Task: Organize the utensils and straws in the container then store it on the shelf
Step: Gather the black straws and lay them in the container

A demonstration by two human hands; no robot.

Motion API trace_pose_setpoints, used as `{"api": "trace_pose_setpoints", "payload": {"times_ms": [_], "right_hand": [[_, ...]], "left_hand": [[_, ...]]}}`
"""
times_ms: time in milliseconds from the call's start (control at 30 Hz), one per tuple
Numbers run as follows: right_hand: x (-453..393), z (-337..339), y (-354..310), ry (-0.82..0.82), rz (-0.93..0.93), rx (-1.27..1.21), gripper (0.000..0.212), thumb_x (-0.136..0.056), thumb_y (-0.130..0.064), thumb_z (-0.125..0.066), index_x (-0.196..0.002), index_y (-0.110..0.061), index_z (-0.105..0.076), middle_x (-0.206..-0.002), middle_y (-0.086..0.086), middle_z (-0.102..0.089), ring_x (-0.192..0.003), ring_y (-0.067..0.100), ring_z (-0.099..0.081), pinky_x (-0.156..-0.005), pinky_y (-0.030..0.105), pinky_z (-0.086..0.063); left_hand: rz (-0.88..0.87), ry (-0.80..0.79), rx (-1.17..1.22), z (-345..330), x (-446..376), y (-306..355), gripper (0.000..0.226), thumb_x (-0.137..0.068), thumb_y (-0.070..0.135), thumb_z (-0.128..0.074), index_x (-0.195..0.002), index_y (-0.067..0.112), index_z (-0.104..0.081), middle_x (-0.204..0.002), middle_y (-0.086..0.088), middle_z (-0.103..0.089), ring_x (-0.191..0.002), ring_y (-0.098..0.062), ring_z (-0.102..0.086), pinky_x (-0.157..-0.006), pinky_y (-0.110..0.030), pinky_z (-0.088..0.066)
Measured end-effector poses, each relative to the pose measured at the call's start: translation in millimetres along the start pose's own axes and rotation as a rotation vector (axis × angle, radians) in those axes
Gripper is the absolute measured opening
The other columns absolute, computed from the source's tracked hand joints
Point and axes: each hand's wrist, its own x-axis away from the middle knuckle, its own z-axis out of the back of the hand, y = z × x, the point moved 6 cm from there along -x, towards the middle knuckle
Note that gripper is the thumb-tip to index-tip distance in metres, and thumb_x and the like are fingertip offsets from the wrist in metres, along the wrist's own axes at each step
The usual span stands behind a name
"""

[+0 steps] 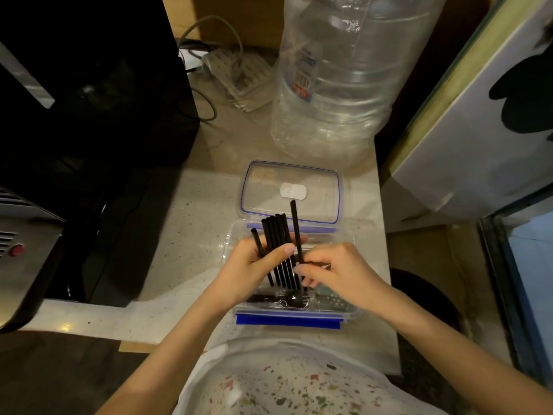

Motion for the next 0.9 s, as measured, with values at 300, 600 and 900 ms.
{"api": "trace_pose_setpoints", "payload": {"times_ms": [300, 600, 900], "right_hand": [[-2.1, -4.3, -2.1, -0.005, 0.009, 0.056, 0.008, -0.082, -0.009, -0.066, -0.084, -0.006, -0.073, -0.075, -0.017, -0.060, -0.069, 0.001, -0.062, -0.068, 0.013, -0.051], [13.7, 64.5, -25.2, 0.079, -0.045, -0.213, 0.057, -0.061, -0.047, -0.077, -0.113, -0.033, -0.061, -0.094, -0.014, -0.066, -0.063, 0.007, -0.065, -0.050, 0.015, -0.050], [1.5, 37.8, -62.6, 0.284, 0.248, -0.018, 0.010, -0.073, -0.008, -0.074, -0.081, -0.011, -0.068, -0.076, -0.002, -0.065, -0.072, 0.006, -0.061, -0.066, 0.021, -0.052]], "left_hand": [[0.049, -0.148, 0.115, -17.4, -3.4, 2.6, 0.033, -0.085, 0.026, -0.047, -0.111, 0.011, -0.062, -0.104, -0.019, -0.068, -0.097, -0.021, -0.066, -0.084, -0.022, -0.054], [0.020, -0.203, -0.036, -30.6, -12.2, -2.8, 0.018, -0.092, 0.026, -0.046, -0.097, 0.027, -0.063, -0.094, 0.015, -0.068, -0.097, -0.003, -0.062, -0.091, -0.019, -0.045], [-0.013, -0.069, -0.072, -43.5, -18.8, -13.5, 0.028, -0.087, 0.003, -0.051, -0.086, 0.030, -0.058, -0.070, -0.002, -0.060, -0.063, -0.017, -0.059, -0.061, -0.033, -0.051]]}}
